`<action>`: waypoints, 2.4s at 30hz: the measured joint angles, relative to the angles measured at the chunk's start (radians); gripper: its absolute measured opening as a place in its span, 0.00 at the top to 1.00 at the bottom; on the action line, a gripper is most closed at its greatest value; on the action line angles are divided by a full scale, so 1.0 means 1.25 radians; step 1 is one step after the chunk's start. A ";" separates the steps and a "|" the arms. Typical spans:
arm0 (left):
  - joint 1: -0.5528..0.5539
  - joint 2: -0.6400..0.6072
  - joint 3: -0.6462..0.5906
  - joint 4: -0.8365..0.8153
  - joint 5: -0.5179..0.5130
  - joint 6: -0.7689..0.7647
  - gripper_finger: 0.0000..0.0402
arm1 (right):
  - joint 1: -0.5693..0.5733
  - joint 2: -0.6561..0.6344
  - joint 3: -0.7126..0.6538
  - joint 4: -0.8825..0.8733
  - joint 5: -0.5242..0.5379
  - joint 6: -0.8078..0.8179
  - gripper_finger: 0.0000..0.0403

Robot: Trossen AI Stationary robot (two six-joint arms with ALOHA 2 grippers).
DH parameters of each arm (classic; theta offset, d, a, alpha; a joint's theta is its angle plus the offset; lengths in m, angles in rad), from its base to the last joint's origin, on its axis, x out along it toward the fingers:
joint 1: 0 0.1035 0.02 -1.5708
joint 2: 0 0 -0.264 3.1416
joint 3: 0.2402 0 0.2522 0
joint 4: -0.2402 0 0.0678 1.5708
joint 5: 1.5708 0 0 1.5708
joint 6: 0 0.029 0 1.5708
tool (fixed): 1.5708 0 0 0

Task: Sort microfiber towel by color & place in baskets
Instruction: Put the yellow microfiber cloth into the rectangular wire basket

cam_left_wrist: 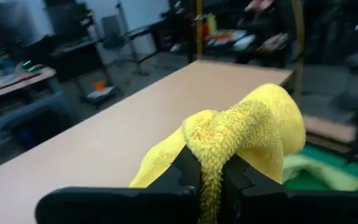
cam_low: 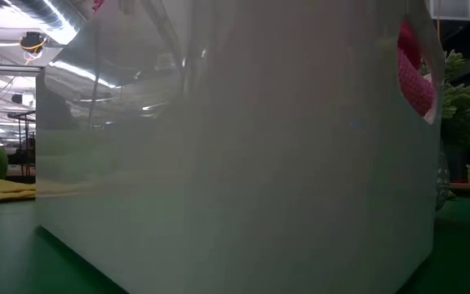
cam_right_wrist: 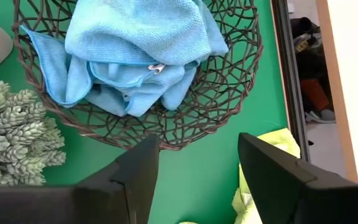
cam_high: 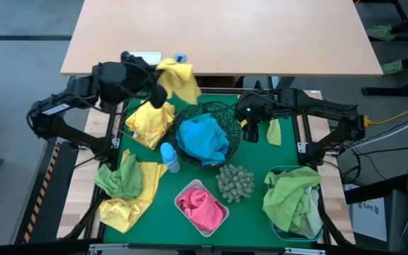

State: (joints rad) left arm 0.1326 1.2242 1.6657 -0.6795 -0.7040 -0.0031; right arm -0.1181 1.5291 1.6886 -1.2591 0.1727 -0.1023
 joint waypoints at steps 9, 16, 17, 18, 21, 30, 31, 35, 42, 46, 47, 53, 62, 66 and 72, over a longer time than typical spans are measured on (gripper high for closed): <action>0.000 -0.020 0.000 -0.365 -0.079 -0.167 0.97 | 0.000 0.000 0.000 0.000 -0.006 0.000 0.45; 0.000 -0.020 -0.001 -0.703 -0.053 -0.413 0.97 | 0.000 0.000 0.000 0.000 -0.007 -0.001 0.45; 0.000 -0.021 -0.009 -0.716 -0.050 -0.441 0.97 | 0.000 0.000 0.000 0.000 -0.007 -0.001 0.45; 0.000 -0.022 -0.021 -0.714 -0.046 -0.455 0.97 | 0.000 0.000 0.000 0.000 -0.006 -0.001 0.45; 0.000 -0.028 -0.068 -0.694 -0.030 -0.458 0.97 | 0.000 0.000 0.000 0.000 -0.007 -0.006 0.45; 0.000 -0.026 -0.310 -0.632 -0.031 -0.458 0.97 | 0.000 0.000 0.000 0.000 -0.007 -0.006 0.45; 0.000 -0.026 -0.338 -0.621 -0.030 -0.457 0.97 | 0.000 0.000 0.000 0.000 -0.007 -0.006 0.45; 0.000 -0.026 -0.444 -0.556 -0.028 -0.454 0.97 | 0.000 0.000 0.000 0.000 -0.007 -0.006 0.45; 0.000 -0.026 -0.558 -0.505 -0.006 -0.453 0.97 | 0.000 0.000 0.000 0.000 -0.007 -0.006 0.45; 0.000 -0.026 -0.601 -0.491 -0.007 -0.453 0.94 | 0.000 0.000 0.000 0.000 -0.007 -0.006 0.45; 0.000 -0.026 -0.609 -0.487 -0.007 -0.453 0.93 | 0.000 0.000 0.000 0.000 -0.007 -0.006 0.45; 0.000 -0.026 -0.621 -0.479 -0.006 -0.457 0.89 | 0.000 0.000 0.000 0.000 -0.006 -0.007 0.45; 0.000 -0.026 -0.621 -0.465 0.033 -0.475 0.74 | -0.008 0.000 0.000 0.000 -0.002 -0.025 0.45; 0.000 -0.026 -0.621 -0.465 0.088 -0.475 0.65 | -0.042 0.000 -0.012 0.004 0.000 -0.028 0.45; 0.000 -0.026 -0.615 -0.470 0.146 -0.472 0.57 | -0.137 0.000 -0.062 0.004 0.000 -0.030 0.45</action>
State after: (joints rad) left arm 0.1326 1.1919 0.8975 -1.2673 -0.5216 -0.5932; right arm -0.2899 1.5295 1.6113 -1.2544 0.1731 -0.1392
